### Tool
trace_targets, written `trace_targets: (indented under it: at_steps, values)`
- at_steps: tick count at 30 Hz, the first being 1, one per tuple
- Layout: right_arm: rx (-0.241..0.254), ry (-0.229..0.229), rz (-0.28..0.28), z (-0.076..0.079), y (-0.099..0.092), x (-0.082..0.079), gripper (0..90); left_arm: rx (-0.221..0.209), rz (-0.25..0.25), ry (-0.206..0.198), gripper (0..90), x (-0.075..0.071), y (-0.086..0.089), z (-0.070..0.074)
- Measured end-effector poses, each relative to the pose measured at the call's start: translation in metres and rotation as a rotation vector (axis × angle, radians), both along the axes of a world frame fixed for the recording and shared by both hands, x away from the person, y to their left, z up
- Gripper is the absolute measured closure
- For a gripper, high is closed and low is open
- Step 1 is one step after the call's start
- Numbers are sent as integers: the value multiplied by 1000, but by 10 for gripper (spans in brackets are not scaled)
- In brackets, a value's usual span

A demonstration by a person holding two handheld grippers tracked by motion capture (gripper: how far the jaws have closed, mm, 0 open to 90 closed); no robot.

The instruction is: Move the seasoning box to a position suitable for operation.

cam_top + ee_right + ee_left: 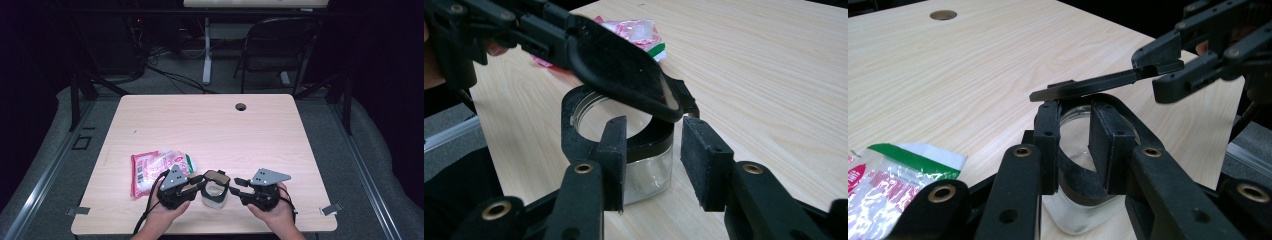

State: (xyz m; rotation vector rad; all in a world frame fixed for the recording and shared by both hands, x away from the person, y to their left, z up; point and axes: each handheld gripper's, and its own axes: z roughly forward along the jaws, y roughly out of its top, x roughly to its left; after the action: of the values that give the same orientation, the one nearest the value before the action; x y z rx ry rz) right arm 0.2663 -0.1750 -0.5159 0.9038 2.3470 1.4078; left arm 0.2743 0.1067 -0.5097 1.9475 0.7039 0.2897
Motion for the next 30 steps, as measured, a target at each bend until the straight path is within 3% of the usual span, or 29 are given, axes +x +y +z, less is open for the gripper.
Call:
trace_targets:
  at_steps: [11, 22, 30]
  values:
    - [-1, -46, -1, -1, 14, 6, 600, 17, 23, -8, 698, -1, 1, -4]
    - [17, -54, -7, 1, 13, 9, 632, 39, 31, 27, 638, -2, -7, -18]
    - [36, -79, -26, 5, 12, 13, 689, 34, 29, 34, 695, 1, -7, -21]
